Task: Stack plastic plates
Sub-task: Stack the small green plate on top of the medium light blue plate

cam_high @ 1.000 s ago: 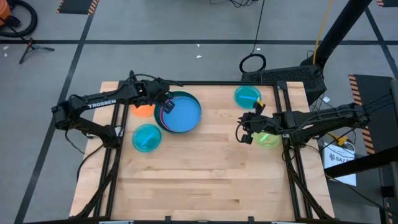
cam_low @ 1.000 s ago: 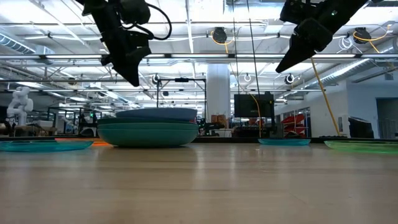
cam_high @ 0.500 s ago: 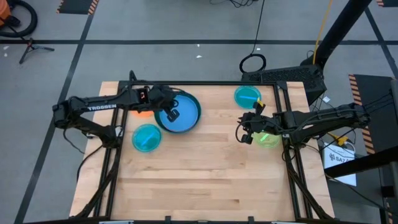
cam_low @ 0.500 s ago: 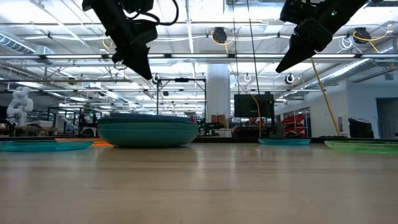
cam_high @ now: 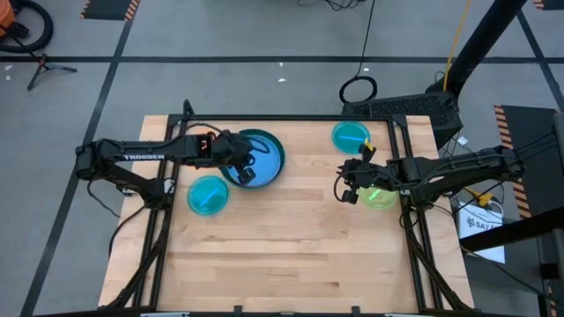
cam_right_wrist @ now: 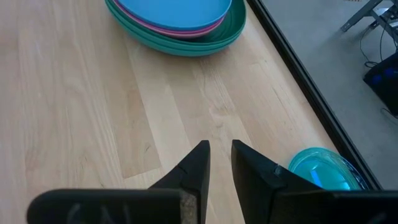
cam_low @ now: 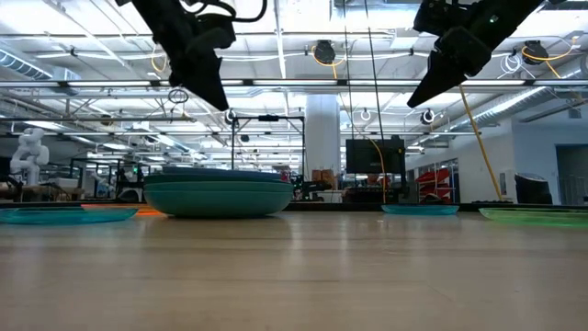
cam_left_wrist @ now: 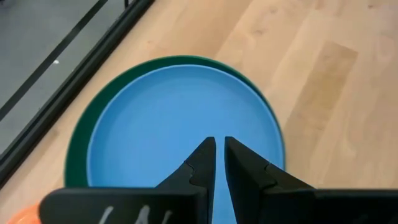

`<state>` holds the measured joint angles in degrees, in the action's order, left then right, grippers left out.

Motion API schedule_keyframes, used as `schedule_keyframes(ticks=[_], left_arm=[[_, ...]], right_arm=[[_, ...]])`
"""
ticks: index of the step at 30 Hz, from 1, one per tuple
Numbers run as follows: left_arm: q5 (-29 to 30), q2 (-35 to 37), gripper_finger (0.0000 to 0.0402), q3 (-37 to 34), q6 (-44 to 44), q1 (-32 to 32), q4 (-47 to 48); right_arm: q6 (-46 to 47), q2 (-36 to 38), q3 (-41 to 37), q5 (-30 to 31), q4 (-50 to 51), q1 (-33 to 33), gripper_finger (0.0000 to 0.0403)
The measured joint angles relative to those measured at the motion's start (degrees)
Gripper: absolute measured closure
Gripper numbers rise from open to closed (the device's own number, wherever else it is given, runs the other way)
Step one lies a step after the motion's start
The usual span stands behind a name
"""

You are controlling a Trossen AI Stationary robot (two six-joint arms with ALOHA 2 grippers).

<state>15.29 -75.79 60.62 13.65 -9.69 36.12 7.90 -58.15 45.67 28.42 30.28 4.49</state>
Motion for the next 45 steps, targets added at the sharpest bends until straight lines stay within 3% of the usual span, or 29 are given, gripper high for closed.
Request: schedule_keyframes(ticks=[8, 18, 21, 30, 36, 41, 45], left_arm=[[1.83, 0.00, 0.0360, 0.00, -0.06, 5.13, -2.75], [12.39, 0.02, 0.0360, 0.00, -3.03, 15.41, -4.31], [16.13, 0.02, 0.0360, 0.00, -5.27, 18.21, -4.26], [18.59, 0.04, 0.0360, 0.00, -10.81, 21.97, -0.77], [21.45, 1.46, 0.0360, 0.00, -10.95, 22.21, 3.18], [24.82, 6.60, 0.0360, -2.24, -11.60, 22.23, 2.66], [25.46, 13.14, 0.0360, -6.83, -11.66, 22.21, -0.96]], right_arm=[[4.34, 0.00, 0.00, 0.00, -0.02, 0.00, 0.0344], [16.65, -0.01, 0.00, 0.00, -0.76, 0.00, 0.0344], [19.37, -0.02, 0.00, -0.10, -5.01, 0.00, 0.0344], [16.06, -4.84, 0.91, -3.19, -22.56, 0.87, 0.0344], [18.17, -11.81, 5.68, -3.26, -16.22, 0.81, 0.0344], [24.07, -17.37, 12.77, -4.08, -0.77, 0.81, 0.0344], [28.39, -20.99, 17.07, -9.02, 10.50, 0.79, 0.0344]])
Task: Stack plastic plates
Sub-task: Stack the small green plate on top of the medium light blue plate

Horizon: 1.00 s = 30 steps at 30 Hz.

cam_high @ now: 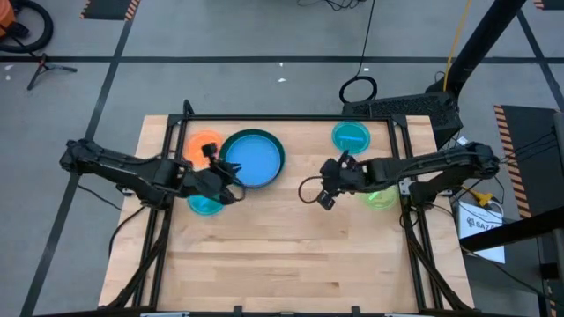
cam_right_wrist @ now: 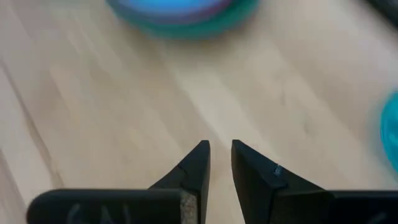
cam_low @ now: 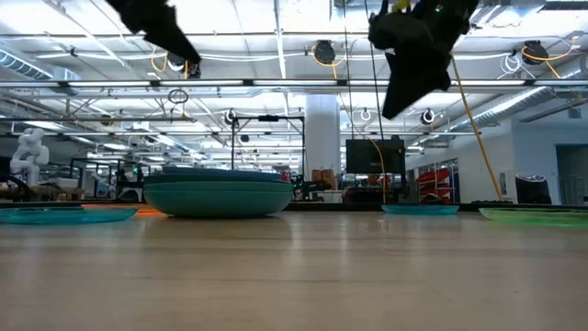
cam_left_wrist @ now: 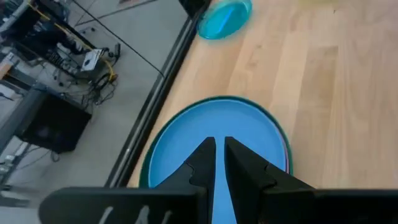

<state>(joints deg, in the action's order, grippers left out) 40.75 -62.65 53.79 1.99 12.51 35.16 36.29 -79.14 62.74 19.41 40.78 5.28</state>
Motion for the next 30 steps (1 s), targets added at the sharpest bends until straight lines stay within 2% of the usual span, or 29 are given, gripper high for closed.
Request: schedule_keyframes(ticks=[7, 10, 14, 18, 24, 30], left_arm=[[0.80, 11.34, 0.0360, -6.77, -0.24, 0.00, -9.12], [1.15, 15.06, 0.0360, -8.41, -0.06, 0.00, -9.18], [1.33, 17.90, 0.0360, -9.14, -0.05, -0.07, -8.87], [1.36, 18.80, 0.0360, -9.13, -0.38, -0.11, -8.32], [1.36, 18.88, 0.0360, -9.11, -0.36, -0.11, -6.71], [1.34, 18.88, 0.0360, -9.11, -0.37, -0.11, -6.69]], right_arm=[[8.34, -3.58, 0.63, -10.92, 11.23, -0.02, 0.0344], [12.62, -4.85, 0.63, -14.85, 18.06, 0.14, 0.0344], [18.85, -6.01, 0.61, -15.36, 26.28, 0.33, 0.0344], [22.87, -6.39, 0.57, -15.17, 30.39, 0.35, 0.0344], [24.55, -7.12, -0.72, -13.47, 29.18, 0.20, 0.0344], [25.96, -7.33, -5.85, -11.97, 25.41, -0.76, 0.0344]])
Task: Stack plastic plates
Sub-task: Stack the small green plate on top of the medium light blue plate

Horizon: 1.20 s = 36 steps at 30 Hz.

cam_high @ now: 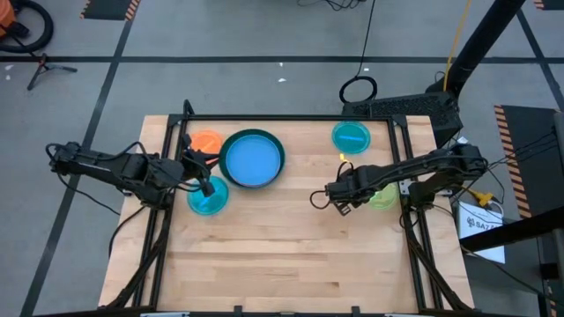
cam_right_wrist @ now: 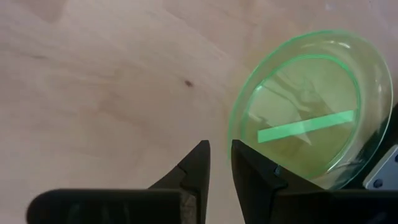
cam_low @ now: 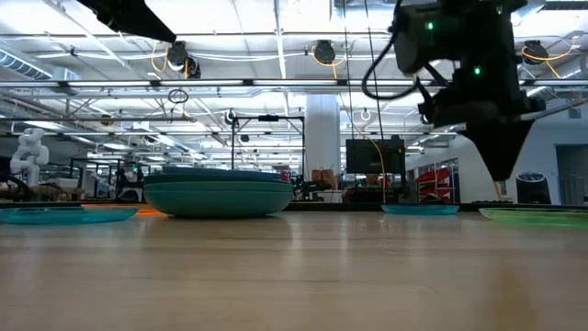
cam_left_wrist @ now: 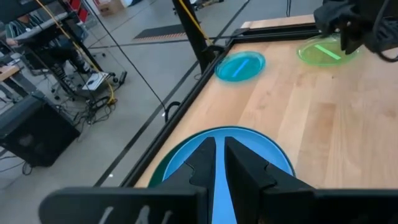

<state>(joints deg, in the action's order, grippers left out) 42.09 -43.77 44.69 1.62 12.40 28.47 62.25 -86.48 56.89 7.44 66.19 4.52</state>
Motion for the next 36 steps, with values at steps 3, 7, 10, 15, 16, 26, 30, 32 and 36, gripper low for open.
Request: schedule_keyframes(ticks=[3, 7, 10, 15, 16, 26, 30, 32, 36], left_arm=[[0.00, -0.02, 0.0360, 0.00, -0.16, 0.00, 0.02], [0.00, -0.02, 0.0360, 0.00, -0.16, 0.00, 0.01], [0.00, -0.02, 0.0360, 0.00, -0.12, 0.00, 0.00], [0.00, -0.02, 0.0360, 0.00, -0.12, 0.00, 0.00], [0.00, -0.02, 0.0360, 0.00, -0.12, 0.00, 0.02], [-0.02, -0.02, 0.0360, 0.02, -0.12, 0.00, 0.01], [0.00, -0.02, 0.0360, 0.04, -0.17, 0.00, 0.00], [-0.02, -0.02, 0.0360, 0.04, -0.27, 0.00, 0.02], [-0.02, -0.04, 0.0360, 0.04, -0.30, 0.00, 0.04]], right_arm=[[0.06, 0.00, -2.77, 0.04, -2.87, -0.44, 0.0343], [0.02, 0.00, -4.67, 0.39, -4.24, -0.72, 0.0341], [-2.77, 0.00, -4.88, 0.13, -4.74, -0.77, 0.0340], [-2.69, 0.02, -4.86, 1.73, -5.21, -0.77, 0.0375], [-1.53, 0.02, -4.86, 2.19, -5.61, -0.77, 0.0384], [0.79, -0.23, -4.84, 2.52, -7.93, -0.81, 0.0321], [1.67, -1.09, -4.84, 5.16, -7.31, -0.83, 0.0279], [1.69, -1.52, -4.86, 6.15, -7.53, -0.83, 0.0266], [2.94, -1.66, -5.91, 6.27, -8.49, -0.92, 0.0258]])
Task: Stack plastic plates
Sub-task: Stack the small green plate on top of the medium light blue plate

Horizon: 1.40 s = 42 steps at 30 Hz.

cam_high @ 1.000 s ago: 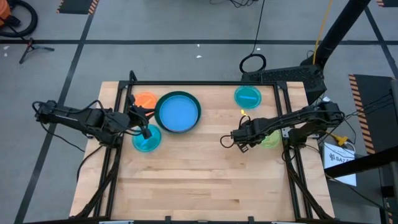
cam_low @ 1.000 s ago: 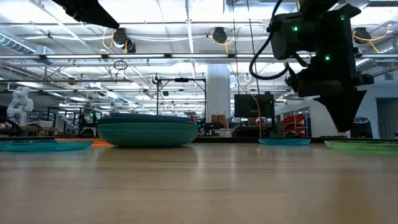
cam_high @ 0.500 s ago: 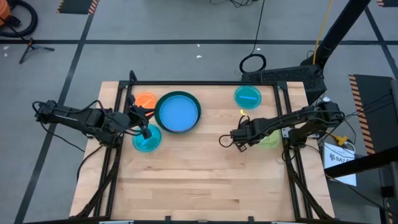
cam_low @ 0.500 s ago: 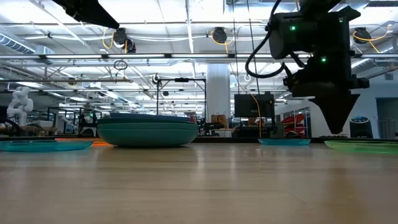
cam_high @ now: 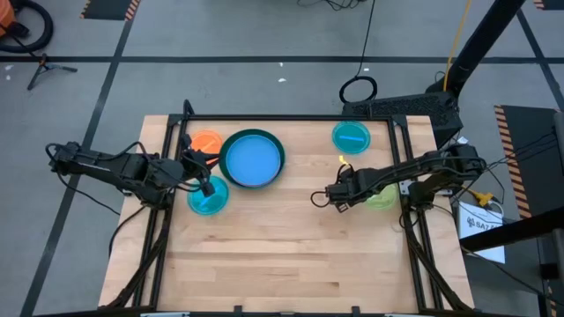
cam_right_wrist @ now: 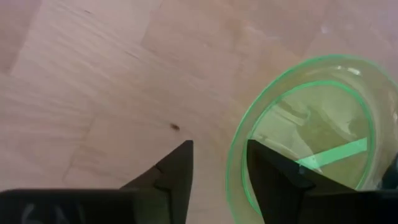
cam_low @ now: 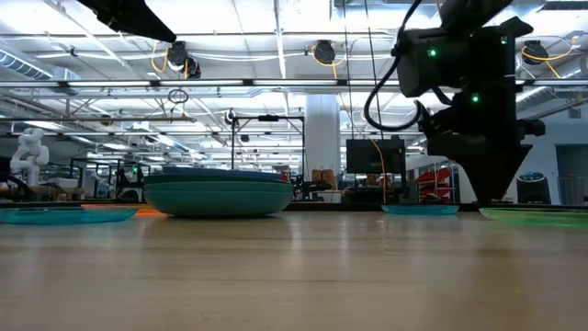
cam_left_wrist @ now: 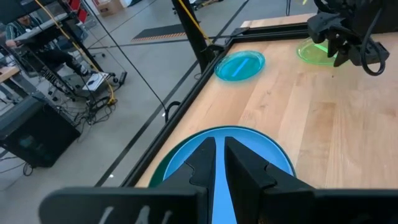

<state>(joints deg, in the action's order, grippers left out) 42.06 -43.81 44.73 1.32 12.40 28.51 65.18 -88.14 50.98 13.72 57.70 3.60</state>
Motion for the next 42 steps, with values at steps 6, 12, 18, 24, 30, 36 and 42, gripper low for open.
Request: schedule_keyframes(ticks=[6, 12, 18, 24, 30, 36, 42], left_arm=[[0.00, 0.02, 0.0360, 0.00, -0.12, 0.00, -0.02], [0.00, 0.02, 0.0360, 0.02, -0.12, 0.00, -0.02], [0.00, 0.02, 0.0360, 0.02, -0.11, 0.00, -0.01], [0.00, 0.02, 0.0360, 0.02, -0.34, 0.01, -0.02], [-0.02, 0.00, 0.0360, 0.02, -0.39, 0.00, -0.02], [-0.02, 0.02, 0.0360, 0.02, -0.44, 0.01, -0.02], [-0.02, 0.02, 0.0360, 0.02, -0.85, 0.02, -0.02]], right_arm=[[2.95, -0.02, -3.29, 0.00, -0.27, 0.00, 0.0264], [2.69, -0.03, -6.05, 0.00, -3.20, 0.00, 0.0280], [1.36, -0.02, -6.25, 0.00, -4.94, 0.00, 0.0308], [0.59, -0.02, -6.25, 0.00, -6.54, 0.00, 0.0355], [-0.46, -0.02, -6.25, -0.11, -6.70, 0.00, 0.0398], [-3.17, -0.02, -3.94, -0.26, -6.56, 0.02, 0.0397], [-9.16, -0.02, 1.01, 1.21, -6.31, 0.14, 0.0400]])
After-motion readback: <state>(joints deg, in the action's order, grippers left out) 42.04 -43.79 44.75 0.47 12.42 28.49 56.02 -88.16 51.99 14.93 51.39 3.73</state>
